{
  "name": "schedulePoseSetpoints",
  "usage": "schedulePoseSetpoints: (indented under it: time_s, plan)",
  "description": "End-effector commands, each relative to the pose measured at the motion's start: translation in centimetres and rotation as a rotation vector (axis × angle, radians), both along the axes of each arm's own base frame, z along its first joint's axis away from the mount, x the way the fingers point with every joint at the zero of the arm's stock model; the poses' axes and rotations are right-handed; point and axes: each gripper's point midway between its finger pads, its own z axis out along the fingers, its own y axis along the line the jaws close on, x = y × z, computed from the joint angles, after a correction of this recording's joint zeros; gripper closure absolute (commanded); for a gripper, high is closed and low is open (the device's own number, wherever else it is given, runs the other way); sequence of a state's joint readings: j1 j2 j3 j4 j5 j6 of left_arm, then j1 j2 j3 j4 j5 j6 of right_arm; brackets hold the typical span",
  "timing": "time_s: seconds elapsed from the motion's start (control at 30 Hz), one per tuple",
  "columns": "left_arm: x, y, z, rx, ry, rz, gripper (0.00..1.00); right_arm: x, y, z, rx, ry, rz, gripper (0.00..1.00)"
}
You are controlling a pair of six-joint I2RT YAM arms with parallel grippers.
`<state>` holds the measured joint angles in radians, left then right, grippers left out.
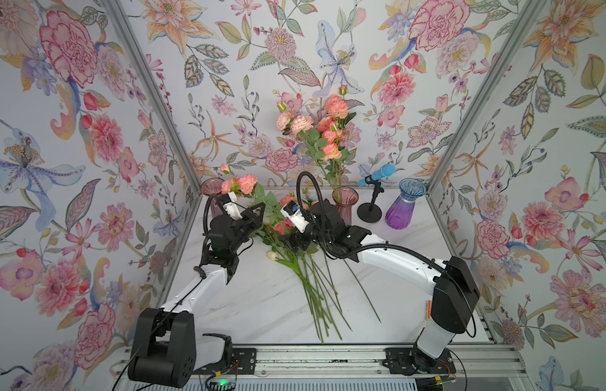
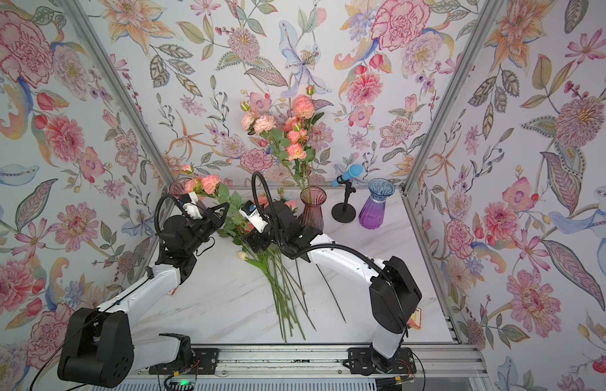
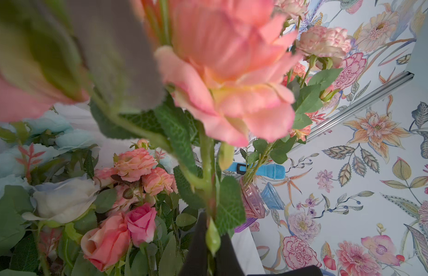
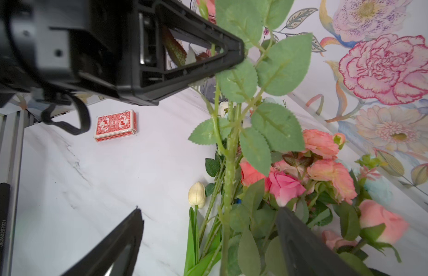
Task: Place the pink flowers into the vase
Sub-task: Pick up the flower at the center of the board, then place the flower in the vase.
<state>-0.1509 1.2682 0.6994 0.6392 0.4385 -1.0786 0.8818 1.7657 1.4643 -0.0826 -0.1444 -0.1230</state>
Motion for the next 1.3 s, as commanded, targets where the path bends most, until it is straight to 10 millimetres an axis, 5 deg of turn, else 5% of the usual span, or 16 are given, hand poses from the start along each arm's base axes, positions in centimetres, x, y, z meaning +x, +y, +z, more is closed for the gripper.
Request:
schedulePoseSetpoints:
  time_s: [0.0,0.5,0.67,0.77,1.0,1.27]
  plan:
    - [-0.5,-0.2,1.9,0.019,-0.045,-0.011,1.00,1.4,0.5,-0.3,-0.037,-0.012,-0.025,0.18]
    - [-0.8,0.3,2.4,0.025,-0.056,0.018,0.99,3.4,1.8,0.0,-0.026,-0.014,-0.068,0.93]
    - [-0.9,0.4,2.6,0.034,-0.064,0.024,0.48,5.2,0.6,1.2,-0.014,-0.035,-0.131,0.97]
    - [-1.1,0.7,2.6,0.057,-0.061,0.040,0.01,6.2,-0.3,2.6,0.018,-0.036,-0.156,0.98]
    - [-2.0,1.4,2.4,0.102,-0.063,0.071,0.00,7.9,-2.6,8.3,0.100,-0.109,-0.201,0.99]
    - [-2.4,1.5,2.7,0.177,-0.104,0.084,0.00,6.6,-8.4,19.9,0.238,-0.292,-0.226,0.99]
